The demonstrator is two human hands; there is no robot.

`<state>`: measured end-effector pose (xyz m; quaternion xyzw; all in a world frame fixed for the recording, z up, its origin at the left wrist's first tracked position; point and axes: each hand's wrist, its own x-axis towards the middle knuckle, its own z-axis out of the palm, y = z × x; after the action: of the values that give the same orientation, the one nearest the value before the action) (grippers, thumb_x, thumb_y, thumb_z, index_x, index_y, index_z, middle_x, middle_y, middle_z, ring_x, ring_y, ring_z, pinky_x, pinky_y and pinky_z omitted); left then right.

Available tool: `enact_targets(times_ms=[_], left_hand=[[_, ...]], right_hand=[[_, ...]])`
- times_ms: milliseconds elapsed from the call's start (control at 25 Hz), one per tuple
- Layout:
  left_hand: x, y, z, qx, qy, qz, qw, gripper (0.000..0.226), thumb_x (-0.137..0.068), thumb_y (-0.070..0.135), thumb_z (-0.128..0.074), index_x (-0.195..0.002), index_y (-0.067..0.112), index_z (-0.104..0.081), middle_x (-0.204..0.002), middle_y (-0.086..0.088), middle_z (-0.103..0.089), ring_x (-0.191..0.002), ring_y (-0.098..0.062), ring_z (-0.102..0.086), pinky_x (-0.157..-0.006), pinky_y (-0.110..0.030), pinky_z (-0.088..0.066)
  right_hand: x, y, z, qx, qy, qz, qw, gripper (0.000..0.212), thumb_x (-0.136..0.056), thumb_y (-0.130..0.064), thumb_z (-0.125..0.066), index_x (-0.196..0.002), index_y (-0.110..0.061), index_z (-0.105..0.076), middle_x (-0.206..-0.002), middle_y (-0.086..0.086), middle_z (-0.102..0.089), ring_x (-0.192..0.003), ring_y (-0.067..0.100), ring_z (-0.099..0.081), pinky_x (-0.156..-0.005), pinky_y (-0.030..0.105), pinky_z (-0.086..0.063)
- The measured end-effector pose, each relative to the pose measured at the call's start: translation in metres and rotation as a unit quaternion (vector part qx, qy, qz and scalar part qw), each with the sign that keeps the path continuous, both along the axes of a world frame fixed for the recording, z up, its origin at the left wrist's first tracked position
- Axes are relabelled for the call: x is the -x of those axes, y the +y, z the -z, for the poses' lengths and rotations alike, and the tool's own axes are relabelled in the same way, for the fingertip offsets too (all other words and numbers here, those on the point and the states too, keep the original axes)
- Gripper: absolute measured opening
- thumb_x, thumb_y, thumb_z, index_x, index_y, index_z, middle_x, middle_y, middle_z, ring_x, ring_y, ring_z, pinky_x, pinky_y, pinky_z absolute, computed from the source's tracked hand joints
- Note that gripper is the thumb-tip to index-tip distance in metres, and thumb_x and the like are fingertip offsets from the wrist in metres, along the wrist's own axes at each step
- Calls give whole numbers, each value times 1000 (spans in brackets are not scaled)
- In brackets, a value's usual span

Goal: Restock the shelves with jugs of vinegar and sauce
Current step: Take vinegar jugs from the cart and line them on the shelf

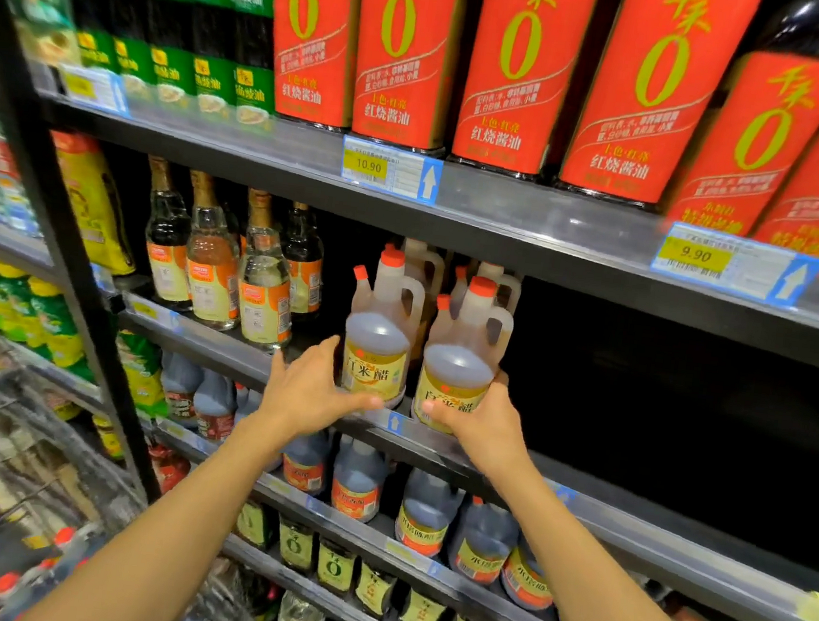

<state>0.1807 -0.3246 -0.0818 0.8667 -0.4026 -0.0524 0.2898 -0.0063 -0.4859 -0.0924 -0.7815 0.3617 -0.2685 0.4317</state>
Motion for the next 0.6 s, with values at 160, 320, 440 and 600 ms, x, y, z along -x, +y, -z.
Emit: enact_targets(times_ms=[160, 320, 440, 600], left_hand=[[35, 34, -5, -51, -17, -44, 998, 110, -82, 82, -54, -162, 15, -20, -163, -6, -37, -150, -28, -35, -124, -61, -13], [75, 86, 0, -105, -74, -84, 988, 92, -92, 81, -27, -160, 19, -27, -161, -5, -41, -148, -27, -38, -124, -57, -21], [93, 148, 9, -183, -85, -141, 969, 88, -96, 75, -9, -162, 19, -23, -167, -6, -30, -154, -26, -26, -126, -54, -15], [115, 243, 20, -208, -66, -234, 947, 117, -75, 88, 18, -163, 21, -20, -170, -3, -23, -157, -24, -18, -126, -54, -13]], right_hand=[[27, 24, -4, 88, 0, -16, 996, 69, -81, -47, -83, -134, -19, -49, -126, 3, -61, -116, 22, -60, -92, 42, -54], [55, 59, 0, 266, 36, -123, 955, 49, -98, -39, -64, -136, -11, -53, -128, 8, -57, -122, 31, -53, -97, 40, -45], [39, 91, -7, 265, 110, -304, 909, 56, -101, -52, -56, -144, -16, -48, -143, 4, -50, -135, 25, -45, -108, 38, -39], [0, 143, 2, 269, 132, -436, 849, 71, -98, -66, -49, -152, -21, -40, -162, 2, -36, -149, 23, -34, -118, 40, -33]])
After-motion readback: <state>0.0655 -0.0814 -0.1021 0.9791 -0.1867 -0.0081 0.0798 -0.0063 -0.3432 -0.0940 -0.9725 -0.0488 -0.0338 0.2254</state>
